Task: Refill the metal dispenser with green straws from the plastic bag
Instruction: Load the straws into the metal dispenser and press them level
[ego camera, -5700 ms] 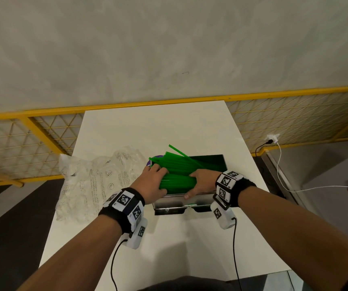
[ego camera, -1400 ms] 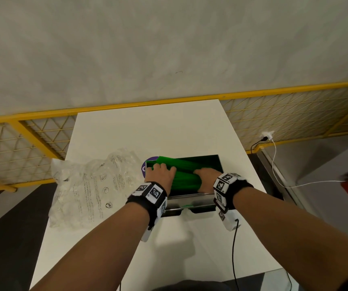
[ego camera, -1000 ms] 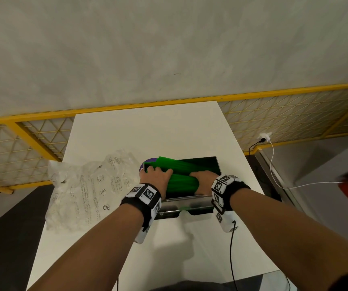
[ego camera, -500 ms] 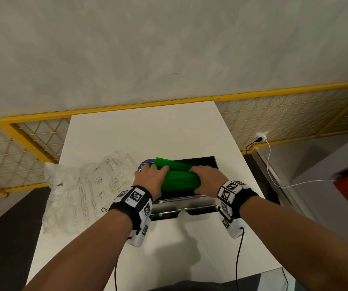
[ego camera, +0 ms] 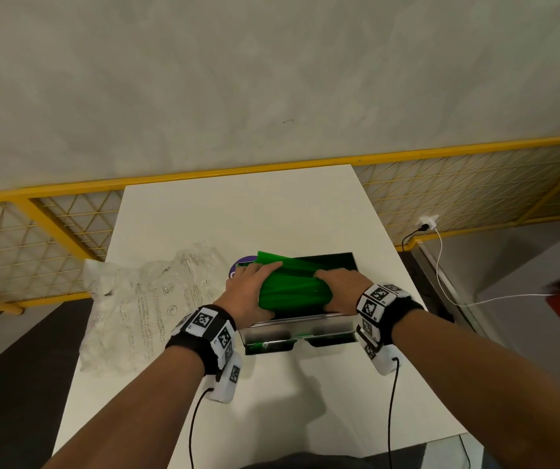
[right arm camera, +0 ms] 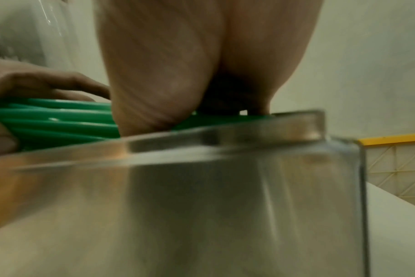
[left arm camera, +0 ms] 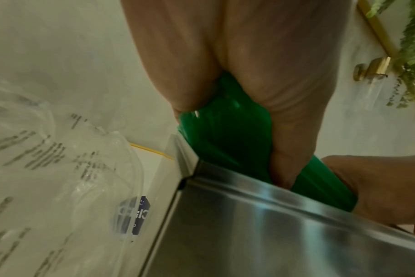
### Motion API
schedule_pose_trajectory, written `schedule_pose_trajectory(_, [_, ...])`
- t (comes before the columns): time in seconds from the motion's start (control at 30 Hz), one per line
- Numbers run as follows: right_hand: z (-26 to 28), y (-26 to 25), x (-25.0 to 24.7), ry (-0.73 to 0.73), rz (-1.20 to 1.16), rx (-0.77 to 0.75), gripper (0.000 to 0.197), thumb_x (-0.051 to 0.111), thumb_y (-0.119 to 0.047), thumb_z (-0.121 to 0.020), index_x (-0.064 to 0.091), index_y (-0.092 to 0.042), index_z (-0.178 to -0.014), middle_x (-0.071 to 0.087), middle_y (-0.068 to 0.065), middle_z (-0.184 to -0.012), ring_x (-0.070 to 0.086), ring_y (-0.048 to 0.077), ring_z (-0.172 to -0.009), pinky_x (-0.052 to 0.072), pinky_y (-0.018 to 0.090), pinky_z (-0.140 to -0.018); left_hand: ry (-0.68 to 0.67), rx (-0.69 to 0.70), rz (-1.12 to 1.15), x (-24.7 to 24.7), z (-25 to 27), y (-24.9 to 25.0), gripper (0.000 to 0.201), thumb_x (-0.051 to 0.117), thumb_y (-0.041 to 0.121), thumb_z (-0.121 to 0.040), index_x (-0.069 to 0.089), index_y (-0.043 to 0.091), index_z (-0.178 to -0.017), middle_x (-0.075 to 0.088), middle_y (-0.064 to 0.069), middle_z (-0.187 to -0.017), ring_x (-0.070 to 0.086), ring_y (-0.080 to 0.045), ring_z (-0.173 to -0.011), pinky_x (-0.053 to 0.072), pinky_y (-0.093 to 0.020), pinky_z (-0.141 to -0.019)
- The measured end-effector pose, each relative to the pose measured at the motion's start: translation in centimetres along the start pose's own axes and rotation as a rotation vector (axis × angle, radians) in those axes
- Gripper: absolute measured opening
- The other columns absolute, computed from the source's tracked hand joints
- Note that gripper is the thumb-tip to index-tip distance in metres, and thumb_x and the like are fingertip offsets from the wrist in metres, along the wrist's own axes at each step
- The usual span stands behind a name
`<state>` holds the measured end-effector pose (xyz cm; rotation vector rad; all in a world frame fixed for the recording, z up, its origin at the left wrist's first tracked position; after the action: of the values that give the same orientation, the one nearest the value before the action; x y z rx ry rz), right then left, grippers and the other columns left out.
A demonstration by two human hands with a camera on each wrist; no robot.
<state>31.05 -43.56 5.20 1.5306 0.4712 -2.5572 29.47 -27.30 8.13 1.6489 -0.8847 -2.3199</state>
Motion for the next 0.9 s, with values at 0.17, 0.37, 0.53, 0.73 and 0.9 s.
schedule_pose_trajectory(0.17, [-0.1, 0.0, -0.7, 0.056, 0.037, -0.003, 0.069, 0.071, -0.031, -0.077, 0.038, -0.024, -0.136, 0.049, 0.006, -0.125, 0.05, 0.026, -0.114, 0.04, 0.042, -0.098, 0.119, 0.021, 0.33, -1.2, 1.0, -0.4, 0.102, 0.086, 0.023, -0.062, 0.026, 0.035, -0.143, 0.028, -0.002, -0.14, 0.028, -0.02, -0.13, 0.032, -0.039, -0.111])
schedule_pose_trajectory(0.37, [-0.1, 0.5, 0.7, 0.031, -0.079, 0.036, 0.079, 0.071, -0.023, -0.077, 0.027, -0.024, -0.144, 0.039, 0.009, -0.136, 0.043, 0.031, -0.122, 0.037, 0.047, -0.103, 0.47, -0.114, 0.351, -2.6, 3.1, -2.0, 0.097, 0.059, 0.06, -0.072, 0.011, 0.028, -0.149, 0.01, 0.005, -0.155, 0.008, -0.013, -0.141, 0.01, -0.039, -0.113])
schedule_pose_trajectory(0.53, [0.5, -0.3, -0.5, 0.051, -0.323, -0.002, 0.089, 0.072, -0.02, -0.076, 0.021, -0.023, -0.148, 0.034, 0.01, -0.142, 0.036, 0.028, -0.13, 0.034, 0.038, -0.109, 0.364, -0.276, 0.778, 0.6, 4.2, -3.5, 0.071, 0.024, 0.059, -0.092, 0.003, 0.026, -0.151, 0.008, 0.007, -0.158, 0.008, -0.007, -0.144, 0.008, -0.022, -0.112])
schedule_pose_trajectory(0.73, [0.5, -4.1, 0.0, 0.074, -0.134, -0.074, 0.079, 0.06, -0.036, -0.087, 0.013, -0.023, -0.15, 0.028, 0.008, -0.145, 0.033, 0.029, -0.132, 0.036, 0.044, -0.107, 0.379, -0.233, 0.814, 0.9, 4.6, -3.5, 0.062, 0.016, 0.052, -0.096, 0.004, 0.025, -0.151, 0.009, 0.01, -0.157, 0.01, 0.002, -0.139, 0.009, -0.019, -0.111])
schedule_pose_trajectory(0.9, [0.6, -6.2, -0.2, 0.146, -0.025, -0.174, 0.082, 0.055, -0.043, -0.089, 0.002, -0.03, -0.15, 0.022, 0.005, -0.151, 0.027, 0.025, -0.137, 0.023, 0.043, -0.115, 0.378, -0.243, 0.987, 1.4, 4.7, -5.5, 0.071, 0.018, 0.068, -0.086, 0.018, 0.031, -0.147, 0.025, 0.009, -0.153, 0.023, -0.005, -0.141, 0.016, -0.031, -0.118])
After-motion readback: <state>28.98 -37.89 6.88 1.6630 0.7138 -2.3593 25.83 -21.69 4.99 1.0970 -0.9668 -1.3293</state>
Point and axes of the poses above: each hand's wrist, its own z-axis away from the middle knuckle, its own x-axis out of the palm, y = z × x, the point moved 10 cm from there along -z, towards the middle knuckle
